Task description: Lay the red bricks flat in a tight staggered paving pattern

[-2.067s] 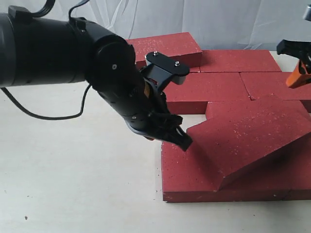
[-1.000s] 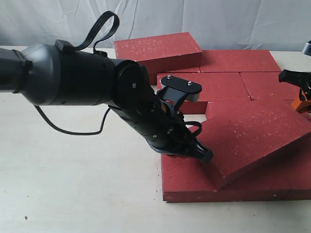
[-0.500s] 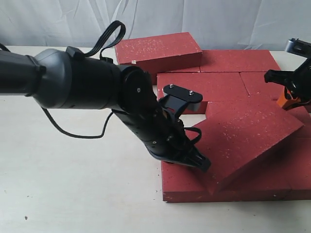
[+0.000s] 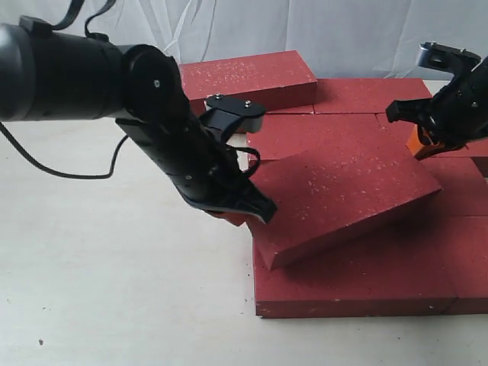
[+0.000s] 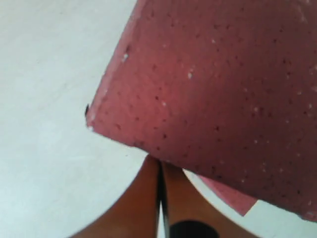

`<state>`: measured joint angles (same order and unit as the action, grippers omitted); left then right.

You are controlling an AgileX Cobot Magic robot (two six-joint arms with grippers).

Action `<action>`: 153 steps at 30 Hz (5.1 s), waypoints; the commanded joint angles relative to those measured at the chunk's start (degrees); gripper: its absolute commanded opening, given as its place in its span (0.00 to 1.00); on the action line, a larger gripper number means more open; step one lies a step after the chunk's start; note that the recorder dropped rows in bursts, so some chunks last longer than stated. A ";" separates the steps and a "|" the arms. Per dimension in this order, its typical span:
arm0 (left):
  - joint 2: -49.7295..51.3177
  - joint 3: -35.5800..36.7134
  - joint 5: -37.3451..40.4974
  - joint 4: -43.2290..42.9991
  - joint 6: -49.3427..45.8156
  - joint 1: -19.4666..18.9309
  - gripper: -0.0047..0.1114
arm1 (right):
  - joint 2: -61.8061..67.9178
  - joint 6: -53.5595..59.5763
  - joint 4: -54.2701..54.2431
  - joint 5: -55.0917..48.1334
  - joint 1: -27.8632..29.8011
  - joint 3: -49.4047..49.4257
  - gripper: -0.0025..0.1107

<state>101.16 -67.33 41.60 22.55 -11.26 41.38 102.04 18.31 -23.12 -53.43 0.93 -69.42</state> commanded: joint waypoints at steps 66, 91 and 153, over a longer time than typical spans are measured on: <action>4.96 10.16 -9.25 -14.61 -0.11 -33.83 0.04 | 24.25 0.24 -11.80 4.69 -29.67 -22.32 0.02; 5.44 10.16 -13.21 -21.83 3.57 -33.83 0.04 | 18.07 -17.30 12.87 4.08 -29.46 -22.32 0.02; 1.60 9.12 -5.19 -3.23 -4.19 -41.89 0.04 | 14.64 -2.23 0.12 -6.48 -29.69 -22.32 0.02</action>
<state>103.40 -58.12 34.89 19.64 -15.62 0.30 117.32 13.96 -22.32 -56.38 -28.22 -91.39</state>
